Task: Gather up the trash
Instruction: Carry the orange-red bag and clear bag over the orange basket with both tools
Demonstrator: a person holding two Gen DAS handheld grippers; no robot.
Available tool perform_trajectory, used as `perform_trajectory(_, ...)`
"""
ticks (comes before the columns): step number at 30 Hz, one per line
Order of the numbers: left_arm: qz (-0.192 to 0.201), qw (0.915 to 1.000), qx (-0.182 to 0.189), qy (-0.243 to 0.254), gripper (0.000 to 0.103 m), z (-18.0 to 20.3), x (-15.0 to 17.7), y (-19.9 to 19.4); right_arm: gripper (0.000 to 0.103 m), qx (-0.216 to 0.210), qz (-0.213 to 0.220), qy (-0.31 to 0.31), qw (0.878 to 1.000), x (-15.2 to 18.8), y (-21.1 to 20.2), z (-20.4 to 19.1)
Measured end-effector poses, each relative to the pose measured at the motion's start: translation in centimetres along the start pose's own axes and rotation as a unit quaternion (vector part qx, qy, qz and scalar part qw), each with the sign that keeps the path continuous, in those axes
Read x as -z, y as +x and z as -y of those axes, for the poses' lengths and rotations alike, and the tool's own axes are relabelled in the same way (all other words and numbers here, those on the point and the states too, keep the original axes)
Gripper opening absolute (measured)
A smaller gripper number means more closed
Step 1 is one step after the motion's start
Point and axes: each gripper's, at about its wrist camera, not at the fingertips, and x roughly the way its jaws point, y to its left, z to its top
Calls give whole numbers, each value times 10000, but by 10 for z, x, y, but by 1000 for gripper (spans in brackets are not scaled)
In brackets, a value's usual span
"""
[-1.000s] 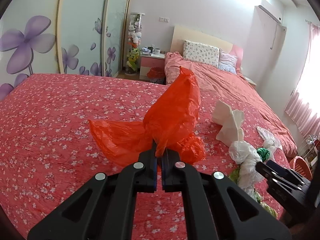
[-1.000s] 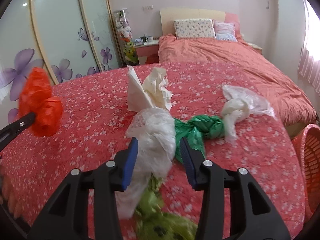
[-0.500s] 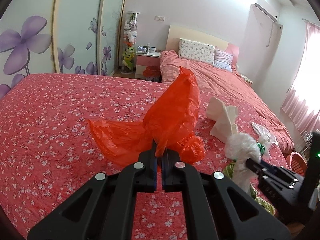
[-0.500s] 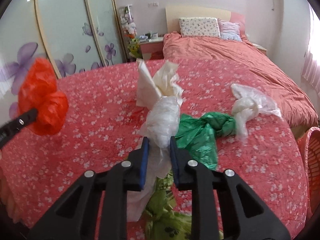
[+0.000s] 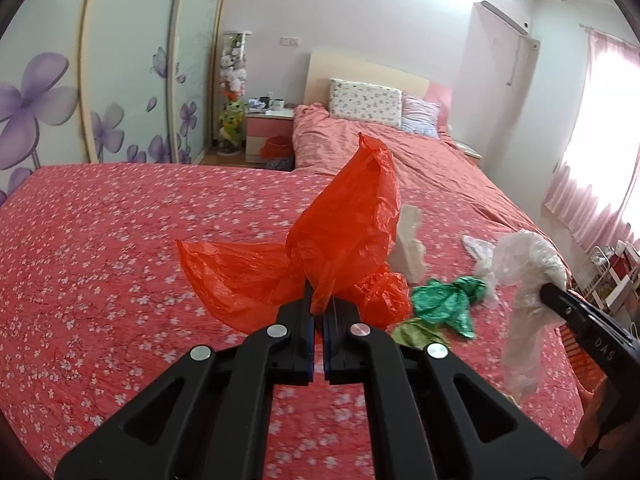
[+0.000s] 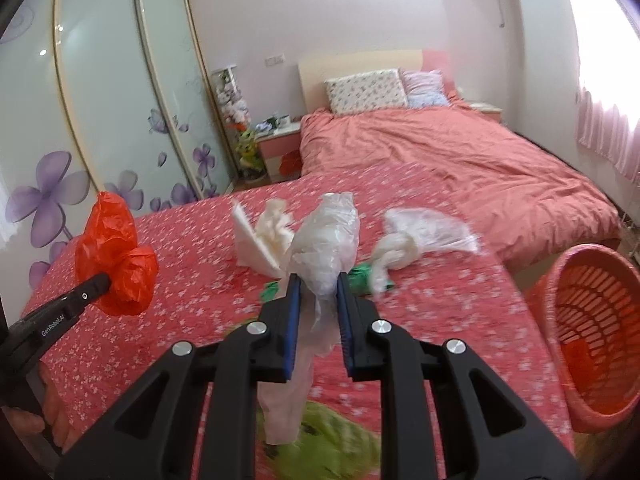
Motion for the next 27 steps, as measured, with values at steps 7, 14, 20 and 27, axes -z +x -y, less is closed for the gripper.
perform_trajectory(7, 4, 9994, 264, 201, 3, 29, 1, -2, 19, 356, 234, 78, 9991, 4, -29, 33)
perform_trajectory(14, -54, 9977, 556, 389, 3, 58, 5, -2, 19, 708, 377, 206, 9966, 11, -50, 66)
perform_trajectory(20, -96, 9945, 872, 575, 3, 84, 11, -4, 19, 974, 502, 246, 9937, 25, -65, 85)
perform_trajectory(27, -192, 9886, 1278, 778, 3, 118, 15, 1, 19, 1260, 581, 419, 9894, 40, -78, 114)
